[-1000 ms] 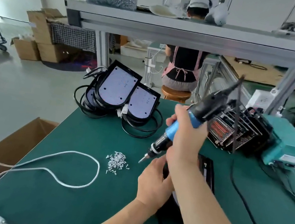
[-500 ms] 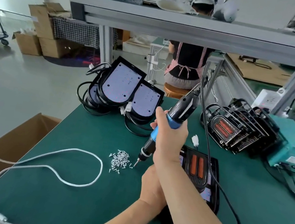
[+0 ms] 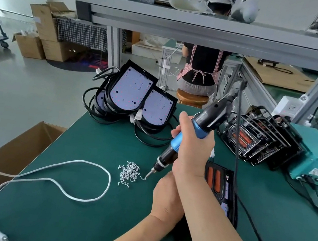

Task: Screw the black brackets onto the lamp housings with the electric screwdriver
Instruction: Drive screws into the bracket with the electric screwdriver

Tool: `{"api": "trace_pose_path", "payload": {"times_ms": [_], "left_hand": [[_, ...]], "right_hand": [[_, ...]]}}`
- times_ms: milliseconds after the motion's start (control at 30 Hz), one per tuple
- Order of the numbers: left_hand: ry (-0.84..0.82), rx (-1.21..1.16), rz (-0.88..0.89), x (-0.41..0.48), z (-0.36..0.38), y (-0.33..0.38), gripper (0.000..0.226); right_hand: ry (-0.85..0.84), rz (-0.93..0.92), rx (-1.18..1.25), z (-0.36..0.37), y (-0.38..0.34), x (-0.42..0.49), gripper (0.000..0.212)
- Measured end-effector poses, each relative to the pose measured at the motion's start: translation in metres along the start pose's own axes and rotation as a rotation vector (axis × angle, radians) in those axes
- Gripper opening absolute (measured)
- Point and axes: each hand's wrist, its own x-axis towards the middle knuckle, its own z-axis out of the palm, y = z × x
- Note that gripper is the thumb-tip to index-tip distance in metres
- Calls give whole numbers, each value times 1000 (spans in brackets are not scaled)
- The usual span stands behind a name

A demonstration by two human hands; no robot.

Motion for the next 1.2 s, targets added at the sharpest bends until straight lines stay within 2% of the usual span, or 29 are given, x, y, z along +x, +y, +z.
{"api": "trace_pose_path", "payload": {"times_ms": [33, 100, 233, 500, 700, 900, 1200], "left_hand": [[22, -41, -13, 3, 1, 1, 16], [87, -98, 18, 6, 1, 0, 37], [144, -104, 50, 4, 0, 2, 40], [289, -197, 63, 2, 1, 3, 20], [271, -236, 224, -1, 4, 4, 45], [285, -159, 308, -4, 2, 7, 32], [284, -152, 225, -1, 3, 5, 30]], "right_hand": [[13, -9, 21, -2, -7, 2, 23], [38, -26, 57, -6, -23, 6, 24], [113, -80, 110, -19, -54, 19, 28], [202, -149, 146, -46, -88, 33, 23], [215, -143, 129, -55, -85, 29, 22], [223, -131, 103, -61, -81, 27, 20], [242, -119, 128, -65, -79, 27, 17]]}}
